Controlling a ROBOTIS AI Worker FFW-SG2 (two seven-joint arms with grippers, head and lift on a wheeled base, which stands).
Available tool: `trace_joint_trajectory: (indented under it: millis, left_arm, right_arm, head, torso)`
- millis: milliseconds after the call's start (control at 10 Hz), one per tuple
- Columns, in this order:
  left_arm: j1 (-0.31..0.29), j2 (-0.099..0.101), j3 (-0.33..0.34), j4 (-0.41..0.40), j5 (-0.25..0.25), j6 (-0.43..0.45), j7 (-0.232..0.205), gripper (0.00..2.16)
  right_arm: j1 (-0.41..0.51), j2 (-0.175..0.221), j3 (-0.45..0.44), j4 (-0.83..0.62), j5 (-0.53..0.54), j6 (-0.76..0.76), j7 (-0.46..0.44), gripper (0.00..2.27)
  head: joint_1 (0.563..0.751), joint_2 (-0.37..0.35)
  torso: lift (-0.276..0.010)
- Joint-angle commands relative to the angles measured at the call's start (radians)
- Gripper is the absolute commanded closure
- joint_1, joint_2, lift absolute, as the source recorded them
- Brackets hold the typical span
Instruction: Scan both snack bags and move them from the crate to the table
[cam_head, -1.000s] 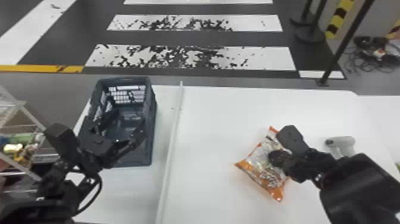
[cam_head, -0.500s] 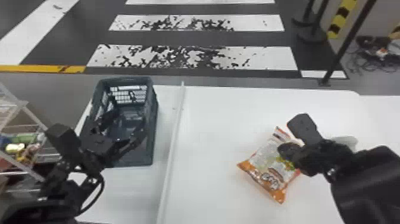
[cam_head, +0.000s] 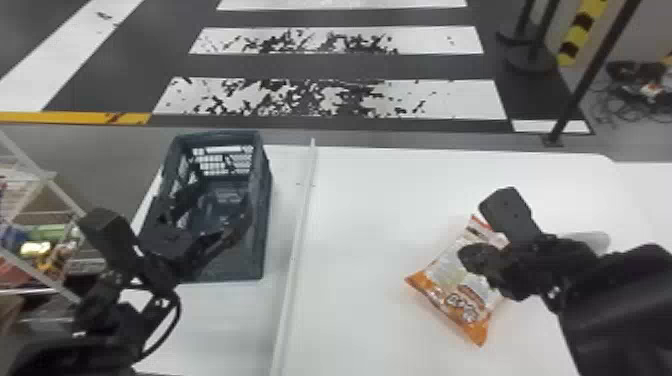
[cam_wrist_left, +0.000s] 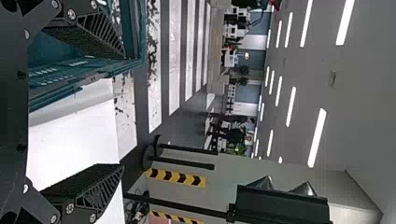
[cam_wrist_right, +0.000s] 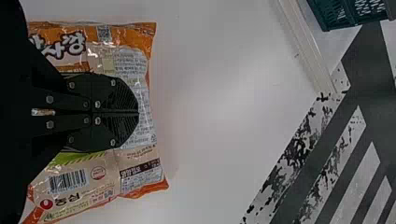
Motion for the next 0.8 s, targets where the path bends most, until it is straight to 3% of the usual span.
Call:
trace_joint_trajectory:
  millis: [0, 400, 700]
  left_arm:
    - [-0.002, -0.001, -0.007, -0.002, -0.003, 0.002, 0.000, 0.17]
    - [-0.006, -0.001, -0.002, -0.015, -0.010, 0.023, 0.003, 0.17]
    - [0.001, 0.001, 0.003, -0.029, -0.010, 0.026, 0.002, 0.17]
  right_arm:
    - [-0.008, 0.007, 0.034, 0.018, 0.000, -0.004, 0.000, 2.22]
    - [-0.094, 0.064, 0.147, 0.150, 0.011, -0.044, -0.005, 2.22]
    - [-0.109, 0.070, 0.164, 0.201, 0.017, -0.060, -0.008, 2.22]
  head:
    - [0.695, 0.103]
    - [0.695, 0.170]
    - [0.695, 0.203]
  torso:
    - [-0.035]
    - [-0.035]
    - [-0.035]
